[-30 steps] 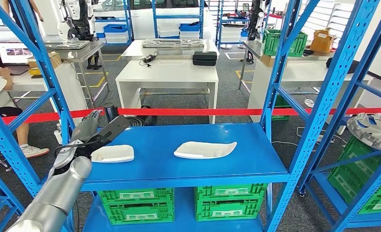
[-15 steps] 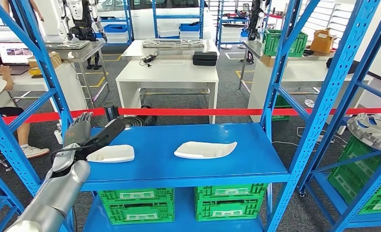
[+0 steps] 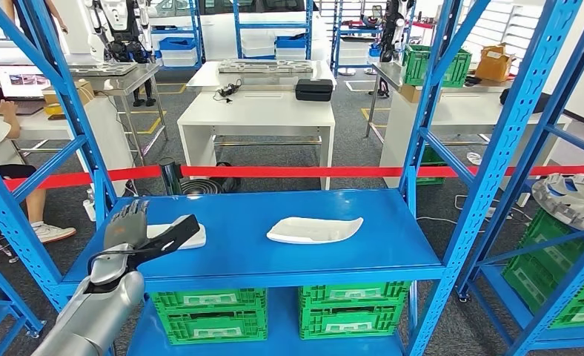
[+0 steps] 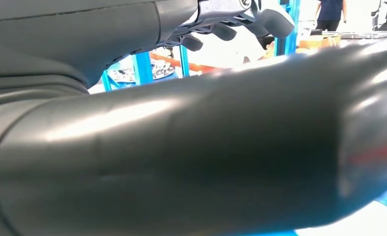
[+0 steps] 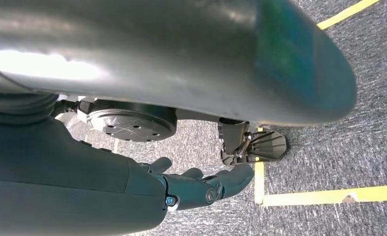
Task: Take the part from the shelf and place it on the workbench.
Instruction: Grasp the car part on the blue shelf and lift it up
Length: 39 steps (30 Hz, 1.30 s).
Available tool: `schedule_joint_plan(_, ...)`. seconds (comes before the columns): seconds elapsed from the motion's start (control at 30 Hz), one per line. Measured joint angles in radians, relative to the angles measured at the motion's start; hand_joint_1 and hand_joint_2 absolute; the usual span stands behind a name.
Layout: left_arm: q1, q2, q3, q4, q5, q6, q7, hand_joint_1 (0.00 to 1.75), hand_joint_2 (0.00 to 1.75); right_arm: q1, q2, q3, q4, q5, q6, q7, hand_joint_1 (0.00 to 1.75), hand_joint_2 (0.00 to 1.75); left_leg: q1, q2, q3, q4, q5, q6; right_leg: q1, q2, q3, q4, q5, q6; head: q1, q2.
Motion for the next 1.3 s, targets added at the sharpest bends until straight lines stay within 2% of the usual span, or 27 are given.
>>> schedule_joint_plan(0.3,0.03,0.016,-0.001,0.0,0.012,0.063,0.004,0.0,0.0,0.0,0.0,0.0,0.001,0.001,-0.007,0.0,0.0,0.0,0.0,0.0,0.0,0.0,0.0,0.0,0.0,0.0,0.0,0.0,0.0,0.0,0.0,0.0)
schedule_joint_plan(0.4,0.037,0.022,-0.001,0.0,0.02,0.097,-0.013,0.0,0.0,0.0,0.0,0.0,0.001,0.003,-0.007,0.0,0.0,0.0,-0.004,0.0,0.0,0.002,-0.002,0.002,-0.004,0.0,0.0,-0.002,0.001,0.002,0.0,0.0)
schedule_joint_plan(0.53,0.045,0.029,-0.001,-0.001,0.021,0.131,-0.036,0.0,0.0,-0.001,0.001,0.0,0.001,0.003,-0.004,0.0,0.0,0.0,-0.009,0.0,-0.001,0.0,-0.006,0.008,-0.009,0.0,0.0,-0.007,-0.001,0.007,-0.001,0.0)
schedule_joint_plan(0.6,0.046,0.03,-0.001,-0.007,0.023,0.144,-0.043,0.0,0.0,-0.004,0.001,0.0,0.0,0.003,-0.004,0.0,0.0,0.0,-0.003,0.001,0.008,-0.012,-0.006,0.014,-0.01,-0.002,-0.001,0.002,-0.008,0.014,-0.001,0.0)
schedule_joint_plan(0.63,0.046,0.03,-0.001,-0.011,0.024,0.152,-0.047,0.0,0.0,-0.006,0.001,0.0,0.0,0.003,-0.004,0.0,0.0,0.0,0.0,0.002,0.014,-0.019,-0.006,0.018,-0.009,-0.004,-0.016,0.032,-0.02,0.015,0.0,0.0)
schedule_joint_plan(0.67,0.047,0.03,-0.001,-0.013,0.027,0.163,-0.05,0.0,0.0,-0.008,0.0,0.0,0.0,0.003,-0.004,0.0,0.0,0.0,0.003,0.004,0.02,-0.024,-0.007,0.021,-0.008,-0.005,-0.047,0.085,-0.039,0.017,0.002,0.0)
schedule_joint_plan(0.73,0.051,0.029,0.001,-0.014,0.035,0.186,-0.059,0.0,0.0,-0.008,0.0,0.0,0.0,0.003,-0.004,0.0,0.0,0.0,0.002,0.007,0.023,-0.025,-0.014,0.025,-0.009,-0.007,-0.151,0.24,-0.083,0.017,0.004,0.0)
schedule_joint_plan(0.77,0.055,0.029,0.001,-0.014,0.038,0.197,-0.065,0.0,0.0,-0.005,0.0,0.0,0.001,0.002,-0.005,0.0,0.0,0.0,0.002,0.007,0.026,-0.023,-0.019,0.025,-0.009,-0.007,-0.201,0.299,-0.087,0.018,0.005,0.0)
schedule_joint_plan(0.8,0.06,0.028,0.002,-0.014,0.04,0.209,-0.071,0.0,0.0,-0.003,0.0,0.0,0.001,0.002,-0.007,0.0,0.0,0.0,0.002,0.006,0.03,-0.022,-0.025,0.024,-0.01,-0.007,-0.235,0.323,-0.068,0.017,0.005,0.0)
schedule_joint_plan(0.83,0.063,0.027,0.003,-0.014,0.041,0.22,-0.078,0.0,0.0,-0.002,0.0,0.0,0.001,0.001,-0.009,0.0,0.0,0.0,0.003,0.005,0.036,-0.019,-0.032,0.021,-0.01,-0.008,-0.249,0.303,-0.026,0.016,0.006,0.0)
schedule_joint_plan(0.9,0.068,0.024,0.004,-0.015,0.044,0.243,-0.091,0.0,0.0,-0.001,0.0,0.0,0.001,-0.001,-0.013,0.0,0.0,0.0,0.005,0.003,0.05,-0.014,-0.049,0.012,-0.01,-0.011,-0.229,0.183,0.08,0.012,0.007,0.0)
schedule_joint_plan(0.93,0.069,0.022,0.006,-0.015,0.046,0.252,-0.096,0.0,0.0,0.0,0.0,0.0,0.002,-0.003,-0.014,-0.001,0.0,0.0,0.004,0.002,0.054,-0.01,-0.056,0.007,-0.008,-0.012,-0.212,0.125,0.112,0.008,0.008,0.0)
schedule_joint_plan(0.97,0.07,0.021,0.007,-0.015,0.049,0.259,-0.099,0.0,0.0,0.001,0.0,0.0,0.003,-0.004,-0.015,-0.002,0.0,0.0,0.002,0.001,0.055,-0.009,-0.061,0.001,-0.007,-0.013,-0.2,0.087,0.124,0.003,0.007,0.0)
schedule_joint_plan(1.07,0.074,0.016,0.011,-0.019,0.054,0.27,-0.101,0.0,0.0,0.004,0.0,-0.001,0.005,-0.006,-0.018,-0.001,0.0,0.0,-0.001,0.0,0.056,-0.016,-0.068,-0.017,-0.006,-0.011,-0.187,0.06,0.111,-0.015,0.005,0.0)
schedule_joint_plan(1.13,0.072,0.013,0.012,-0.023,0.054,0.275,-0.101,0.0,0.0,0.003,0.001,-0.002,0.004,-0.004,-0.019,-0.001,0.0,0.0,0.001,0.005,0.048,0.007,-0.081,-0.029,-0.009,-0.01,-0.17,0.048,0.105,-0.027,0.001,0.0)
schedule_joint_plan(1.17,0.07,0.013,0.013,-0.025,0.054,0.277,-0.102,0.0,0.0,0.002,0.001,-0.002,0.004,-0.003,-0.019,-0.001,0.0,0.0,0.002,0.008,0.029,0.047,-0.096,-0.034,-0.012,-0.01,-0.157,0.041,0.101,-0.033,-0.001,0.0)
schedule_joint_plan(1.23,0.075,0.013,0.014,-0.024,0.055,0.277,-0.103,0.0,0.0,0.004,0.001,-0.002,0.004,-0.001,-0.019,-0.001,0.0,0.0,0.004,0.011,-0.048,0.177,-0.13,-0.041,-0.012,-0.009,-0.133,0.033,0.086,-0.04,-0.007,0.0)
schedule_joint_plan(1.27,0.082,0.013,0.015,-0.023,0.056,0.277,-0.104,0.0,0.0,0.006,0.001,-0.002,0.004,0.0,-0.019,-0.001,0.0,0.0,0.006,0.011,-0.09,0.234,-0.135,-0.044,-0.013,-0.009,-0.119,0.031,0.076,-0.041,-0.008,0.0)
schedule_joint_plan(1.3,0.088,0.013,0.016,-0.022,0.057,0.277,-0.106,0.0,0.0,0.008,0.001,-0.002,0.004,0.001,-0.019,-0.001,0.0,0.0,0.008,0.012,-0.122,0.262,-0.12,-0.046,-0.013,-0.008,-0.105,0.031,0.065,-0.04,-0.009,0.0)
